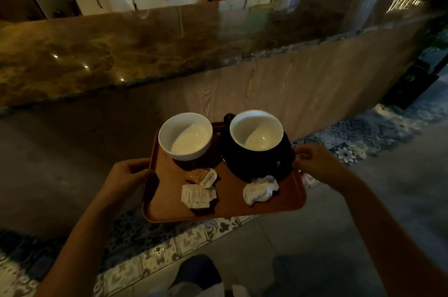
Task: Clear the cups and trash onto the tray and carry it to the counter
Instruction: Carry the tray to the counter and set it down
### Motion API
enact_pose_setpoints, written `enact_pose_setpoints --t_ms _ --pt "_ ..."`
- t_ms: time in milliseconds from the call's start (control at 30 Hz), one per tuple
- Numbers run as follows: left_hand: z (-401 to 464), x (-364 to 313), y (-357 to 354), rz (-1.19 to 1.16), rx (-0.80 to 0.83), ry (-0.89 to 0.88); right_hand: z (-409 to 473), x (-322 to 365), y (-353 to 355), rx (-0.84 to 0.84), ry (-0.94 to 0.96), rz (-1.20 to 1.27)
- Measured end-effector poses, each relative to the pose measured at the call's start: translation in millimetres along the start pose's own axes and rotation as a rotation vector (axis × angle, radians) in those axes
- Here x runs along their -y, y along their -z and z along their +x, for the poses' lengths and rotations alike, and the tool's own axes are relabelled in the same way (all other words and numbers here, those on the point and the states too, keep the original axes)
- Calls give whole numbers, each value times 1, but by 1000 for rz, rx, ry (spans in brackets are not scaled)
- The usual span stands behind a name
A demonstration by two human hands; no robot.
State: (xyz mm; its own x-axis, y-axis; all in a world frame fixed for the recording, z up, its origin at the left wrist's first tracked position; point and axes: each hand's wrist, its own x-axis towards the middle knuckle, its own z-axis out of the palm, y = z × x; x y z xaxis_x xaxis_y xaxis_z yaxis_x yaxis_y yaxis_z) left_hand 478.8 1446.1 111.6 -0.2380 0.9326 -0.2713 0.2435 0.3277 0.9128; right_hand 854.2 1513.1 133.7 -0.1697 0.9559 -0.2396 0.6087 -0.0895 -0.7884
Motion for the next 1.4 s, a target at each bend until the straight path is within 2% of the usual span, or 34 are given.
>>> enact_pose_setpoints --t_ms 300,533,900,1067,1233,1400 --pt "124 -65 -50 41 -3 -24 131 -7 69 -12 42 -7" --pt "223 -126 -72 21 12 -18 231 13 120 -28 22 41" --pt "312 -194 -92 15 -32 -37 357 38 169 -15 54 89" --pt "358 -217 -112 23 -120 -7 428 44 191 21 81 41" --pt "410 -234 -139 -83 -252 103 508 46 213 44 130 -38" --pt "463 -252 -158 108 -324 173 580 47 229 76 155 -201"
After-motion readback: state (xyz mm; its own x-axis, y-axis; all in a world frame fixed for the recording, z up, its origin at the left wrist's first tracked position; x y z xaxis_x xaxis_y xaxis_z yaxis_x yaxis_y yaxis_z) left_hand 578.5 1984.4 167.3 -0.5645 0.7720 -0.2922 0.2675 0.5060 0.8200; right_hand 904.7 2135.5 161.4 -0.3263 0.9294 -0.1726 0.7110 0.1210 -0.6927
